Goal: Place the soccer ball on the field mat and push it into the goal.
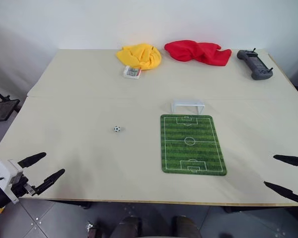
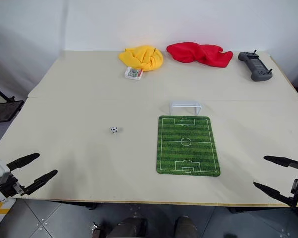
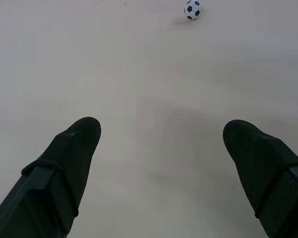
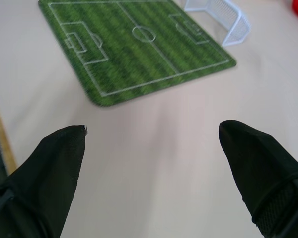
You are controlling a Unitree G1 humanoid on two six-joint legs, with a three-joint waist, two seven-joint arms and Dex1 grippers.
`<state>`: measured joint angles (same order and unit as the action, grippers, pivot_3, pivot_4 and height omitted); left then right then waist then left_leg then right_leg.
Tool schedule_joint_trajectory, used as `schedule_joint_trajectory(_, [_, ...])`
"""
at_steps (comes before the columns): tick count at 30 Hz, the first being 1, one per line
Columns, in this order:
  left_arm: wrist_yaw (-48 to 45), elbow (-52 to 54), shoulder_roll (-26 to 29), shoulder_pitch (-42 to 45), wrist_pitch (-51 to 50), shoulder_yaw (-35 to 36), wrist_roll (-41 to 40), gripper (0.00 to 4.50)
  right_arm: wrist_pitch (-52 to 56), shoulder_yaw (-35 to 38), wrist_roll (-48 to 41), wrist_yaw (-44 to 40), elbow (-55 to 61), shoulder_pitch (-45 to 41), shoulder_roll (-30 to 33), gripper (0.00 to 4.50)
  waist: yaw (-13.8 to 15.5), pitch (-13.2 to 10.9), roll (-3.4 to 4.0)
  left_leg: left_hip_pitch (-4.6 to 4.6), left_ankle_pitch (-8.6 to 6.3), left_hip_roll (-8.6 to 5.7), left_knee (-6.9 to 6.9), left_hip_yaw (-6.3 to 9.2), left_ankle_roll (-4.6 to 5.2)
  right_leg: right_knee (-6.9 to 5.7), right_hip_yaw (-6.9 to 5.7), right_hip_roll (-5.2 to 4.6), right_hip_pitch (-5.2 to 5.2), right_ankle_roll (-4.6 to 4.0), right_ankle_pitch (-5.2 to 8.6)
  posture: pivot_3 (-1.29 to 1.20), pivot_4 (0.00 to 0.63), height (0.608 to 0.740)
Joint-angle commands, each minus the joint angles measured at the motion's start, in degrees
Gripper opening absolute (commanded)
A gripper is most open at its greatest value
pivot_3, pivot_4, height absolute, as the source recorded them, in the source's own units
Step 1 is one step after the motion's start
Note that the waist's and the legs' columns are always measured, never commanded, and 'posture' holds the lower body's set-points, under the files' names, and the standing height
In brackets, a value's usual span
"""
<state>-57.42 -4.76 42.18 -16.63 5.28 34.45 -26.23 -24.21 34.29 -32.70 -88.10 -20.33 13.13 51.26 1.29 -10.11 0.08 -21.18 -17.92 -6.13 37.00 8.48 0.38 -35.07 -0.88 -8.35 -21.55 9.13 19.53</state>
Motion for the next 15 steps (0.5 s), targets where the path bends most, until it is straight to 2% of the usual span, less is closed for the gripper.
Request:
schedule_joint_trajectory(1, [-0.5,-0.3,1.6,1.0,-0.3,0.2,-0.2,4.48,-2.2,0.5,-1.6,-3.8,2.1,1.7,-0.4,4.50,0.0,0.0,0.00,0.00,0.00,0.00,0.01,0.00,0.00,0.00,0.00,0.01,0.00,0.00,0.00,0.00,0.150,0.740])
schedule_joint_trajectory(3, [-1.3,-0.5,1.2,4.6,-2.7,-1.1,-3.0,4.48,3.9,1.0,-9.8,-2.6,10.4,2.6,-3.6,4.50,0.1,0.0,0.01,0.01,0.00,0.01,0.01,0.00,0.00,0.00,0.01,0.01,0.00,0.00,0.00,0.00,0.150,0.740])
schedule_joint_trajectory(6, [-0.8,0.1,-0.3,9.2,-1.3,-2.5,-3.5,4.48,13.6,1.5,-15.7,7.0,21.3,3.9,-6.2,4.50,0.2,0.0,0.13,-0.02,0.04,0.13,0.08,0.09,-0.12,-0.02,-0.01,0.01,0.02,-0.10,-0.08,0.00,0.150,0.740])
schedule_joint_trajectory(9, [-1.3,1.1,-1.2,9.7,-2.6,-2.9,-4.5,4.48,16.4,2.2,-20.2,11.6,29.7,3.7,-10.6,4.50,0.0,0.0,0.18,0.00,0.05,0.08,0.05,0.07,-0.11,-0.06,0.02,0.02,-0.01,-0.05,-0.11,0.00,0.150,0.740])
schedule_joint_trajectory(12, [-2.0,0.0,-1.4,10.2,-3.2,-3.8,-4.4,4.48,14.3,2.1,-19.7,11.2,33.0,3.6,-14.1,4.50,-0.1,0.0,0.17,0.03,-0.08,0.26,0.03,0.07,-0.19,-0.09,0.01,0.08,-0.03,-0.04,-0.12,0.00,0.150,0.740])
schedule_joint_trajectory(15, [-1.8,1.6,-1.8,13.8,-6.4,-7.3,-4.8,4.48,13.7,2.3,-17.4,10.8,31.9,3.5,-14.9,4.50,0.1,0.0,0.16,0.03,-0.09,0.26,0.07,0.06,-0.19,-0.15,0.00,0.27,-0.05,-0.03,-0.12,0.00,0.150,0.740])
